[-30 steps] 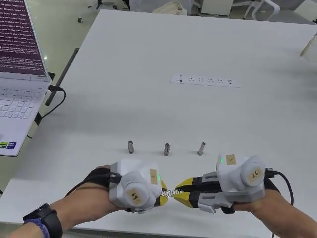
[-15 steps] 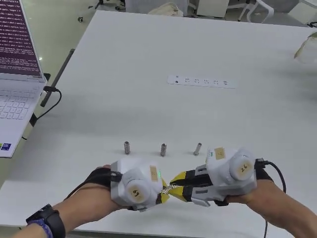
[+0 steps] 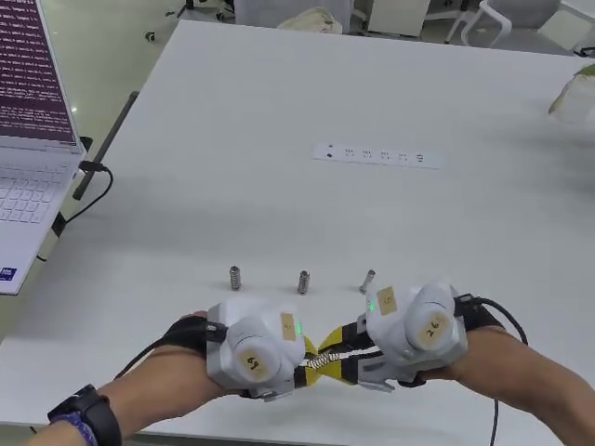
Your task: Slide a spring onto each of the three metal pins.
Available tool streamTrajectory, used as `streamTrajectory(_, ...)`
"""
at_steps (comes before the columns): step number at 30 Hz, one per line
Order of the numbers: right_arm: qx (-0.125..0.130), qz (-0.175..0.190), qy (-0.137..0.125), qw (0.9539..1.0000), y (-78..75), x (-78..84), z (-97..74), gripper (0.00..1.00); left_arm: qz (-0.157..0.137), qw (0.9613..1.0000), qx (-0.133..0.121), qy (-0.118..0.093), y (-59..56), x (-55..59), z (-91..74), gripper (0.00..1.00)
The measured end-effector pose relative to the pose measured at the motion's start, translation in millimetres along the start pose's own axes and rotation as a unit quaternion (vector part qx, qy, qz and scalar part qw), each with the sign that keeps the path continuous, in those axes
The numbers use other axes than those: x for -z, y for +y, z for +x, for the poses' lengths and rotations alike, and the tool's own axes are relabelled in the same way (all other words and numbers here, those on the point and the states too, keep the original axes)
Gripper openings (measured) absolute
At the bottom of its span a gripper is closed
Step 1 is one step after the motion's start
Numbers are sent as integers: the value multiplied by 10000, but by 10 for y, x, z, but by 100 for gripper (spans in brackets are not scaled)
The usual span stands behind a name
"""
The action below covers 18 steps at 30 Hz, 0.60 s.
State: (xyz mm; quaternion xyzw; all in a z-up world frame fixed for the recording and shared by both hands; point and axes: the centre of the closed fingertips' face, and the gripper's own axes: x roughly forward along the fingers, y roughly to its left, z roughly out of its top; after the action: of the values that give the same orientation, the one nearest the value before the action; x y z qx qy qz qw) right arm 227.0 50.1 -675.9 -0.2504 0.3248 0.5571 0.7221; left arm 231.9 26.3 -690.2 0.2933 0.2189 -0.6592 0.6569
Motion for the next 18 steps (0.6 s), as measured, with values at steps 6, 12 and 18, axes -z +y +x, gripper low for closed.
streamTrajectory(6, -103, -425, 301, 9986, 34, 31, 42, 9, 69, 9999, 56, 52, -28, 24, -1, 2)
streamTrajectory(12, -165, -682, 553, 9960, 44, 26, 74, 9, 97, 9998, 90, 118, -36, 52, 2, 2)
streamTrajectory(18, -184, -813, 755, 9937, 40, 37, 105, 9, 146, 9996, 101, 205, -40, 82, 8, 2)
